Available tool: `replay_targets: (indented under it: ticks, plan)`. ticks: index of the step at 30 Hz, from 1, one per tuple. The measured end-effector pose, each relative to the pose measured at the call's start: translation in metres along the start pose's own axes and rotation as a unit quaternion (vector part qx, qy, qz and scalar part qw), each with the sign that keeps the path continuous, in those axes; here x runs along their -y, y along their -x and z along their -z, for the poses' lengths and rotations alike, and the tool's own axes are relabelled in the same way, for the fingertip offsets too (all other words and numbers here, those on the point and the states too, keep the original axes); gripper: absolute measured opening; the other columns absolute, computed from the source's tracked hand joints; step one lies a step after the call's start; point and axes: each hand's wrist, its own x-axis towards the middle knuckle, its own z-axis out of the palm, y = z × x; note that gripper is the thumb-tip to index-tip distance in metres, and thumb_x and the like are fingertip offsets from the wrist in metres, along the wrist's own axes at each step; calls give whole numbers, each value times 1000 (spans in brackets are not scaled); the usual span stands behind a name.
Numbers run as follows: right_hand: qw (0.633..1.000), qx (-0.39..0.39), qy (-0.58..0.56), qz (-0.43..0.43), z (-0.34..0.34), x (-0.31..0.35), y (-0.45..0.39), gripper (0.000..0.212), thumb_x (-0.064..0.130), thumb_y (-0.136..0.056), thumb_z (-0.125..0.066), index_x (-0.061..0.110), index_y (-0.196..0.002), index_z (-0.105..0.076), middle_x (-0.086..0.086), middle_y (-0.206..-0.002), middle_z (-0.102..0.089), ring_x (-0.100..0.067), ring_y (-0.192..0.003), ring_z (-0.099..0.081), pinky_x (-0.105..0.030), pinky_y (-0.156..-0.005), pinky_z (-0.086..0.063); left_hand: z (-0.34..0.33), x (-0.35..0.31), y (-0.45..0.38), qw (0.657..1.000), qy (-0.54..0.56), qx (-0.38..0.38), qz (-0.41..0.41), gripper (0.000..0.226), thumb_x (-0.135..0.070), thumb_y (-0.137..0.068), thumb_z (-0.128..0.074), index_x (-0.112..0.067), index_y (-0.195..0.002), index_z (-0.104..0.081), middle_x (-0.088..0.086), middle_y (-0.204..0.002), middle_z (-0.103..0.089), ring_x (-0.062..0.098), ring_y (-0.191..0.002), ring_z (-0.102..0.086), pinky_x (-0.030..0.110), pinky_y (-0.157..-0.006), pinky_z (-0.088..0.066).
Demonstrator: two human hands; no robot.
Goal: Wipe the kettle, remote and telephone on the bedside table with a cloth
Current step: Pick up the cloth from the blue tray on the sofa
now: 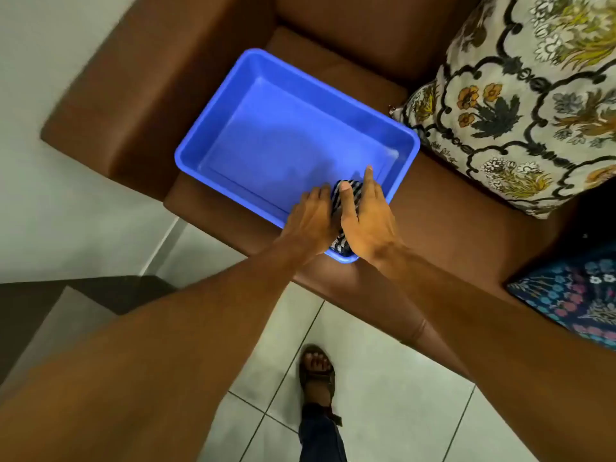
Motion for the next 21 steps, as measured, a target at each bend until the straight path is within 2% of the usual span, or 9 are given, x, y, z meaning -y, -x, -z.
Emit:
replay_targets:
  ticks: [4, 6, 8, 10, 12, 15, 16, 18, 21]
  plan:
    - [998, -39, -25, -39, -7, -2, -8, 79, 58, -111, -34, 8, -170, -14, -10, -176, -27, -26, -162, -26, -40, -128, -24, -13, -14, -22, 990, 56, 63, 114, 60, -42, -100, -60, -8, -145, -40, 17, -147, -46, 40, -137, -48, 51, -110, -46]
    - [996, -51, -45, -53, -11, 2, -8, 78, 57, -111, -35, 9, -170, -17, -10, -175, -29, -26, -162, -28, -37, -127, -24, -16, -18, -26, 960, 185, 91, 190, 61, -50, -103, -53, -9, -146, -40, 19, -147, -52, 40, -137, -52, 51, -111, -47]
    - [994, -70, -65, -56, -11, 6, -4, 75, 56, -112, -35, 9, -169, -21, -9, -175, -32, -25, -161, -31, -33, -125, -25, -16, -16, -26, 923, 297, 79, 232, 52, -45, -107, -45, -4, -138, -51, 23, -141, -61, 41, -131, -60, 51, -110, -50]
    - [992, -85, -72, -54, -11, 9, 1, 72, 54, -113, -36, 9, -168, -26, -9, -173, -35, -26, -159, -34, -33, -124, -26, -9, -13, -20, 910, 340, 45, 233, 41, -31, -106, -52, 3, -124, -65, 26, -129, -70, 40, -123, -66, 49, -105, -55]
    - [993, -93, -63, -36, -14, 14, 11, 67, 50, -114, -37, 10, -167, -30, -11, -172, -37, -27, -159, -34, -35, -127, -25, 3, -4, -4, 918, 337, 8, 206, 37, -28, -99, -65, 4, -116, -70, 25, -123, -73, 36, -119, -69, 45, -100, -57]
    - [992, -124, -13, 5, -25, 24, 36, 63, 45, -114, -39, 6, -164, -35, -18, -170, -37, -30, -160, -31, -38, -130, -20, 31, 16, 26, 925, 317, -85, 191, 36, -27, -96, -71, -3, -122, -65, 21, -134, -60, 37, -130, -57, 46, -109, -48]
    - [991, -133, -2, 15, -34, 31, 49, 63, 44, -114, -39, 5, -164, -35, -20, -170, -37, -32, -159, -31, -38, -130, -19, 44, 25, 39, 912, 338, -131, 193, 35, -26, -96, -71, -3, -122, -64, 20, -136, -56, 38, -130, -54, 47, -111, -46]
    - [993, -121, -4, 11, -59, 49, 78, 65, 45, -114, -38, 5, -164, -34, -20, -170, -36, -33, -160, -29, -40, -129, -19, 74, 48, 68, 860, 420, -213, 195, 31, -22, -98, -70, -1, -119, -61, 23, -131, -57, 38, -122, -60, 45, -108, -48]
    - [999, -39, 1, 21, -101, 79, 125, 73, 59, -111, -34, 13, -167, -29, -14, -173, -33, -30, -162, -26, -43, -131, -19, 114, 87, 117, 794, 509, -282, 177, 20, -14, -100, -67, -7, -113, -53, 20, -114, -71, 35, -103, -71, 45, -97, -58]
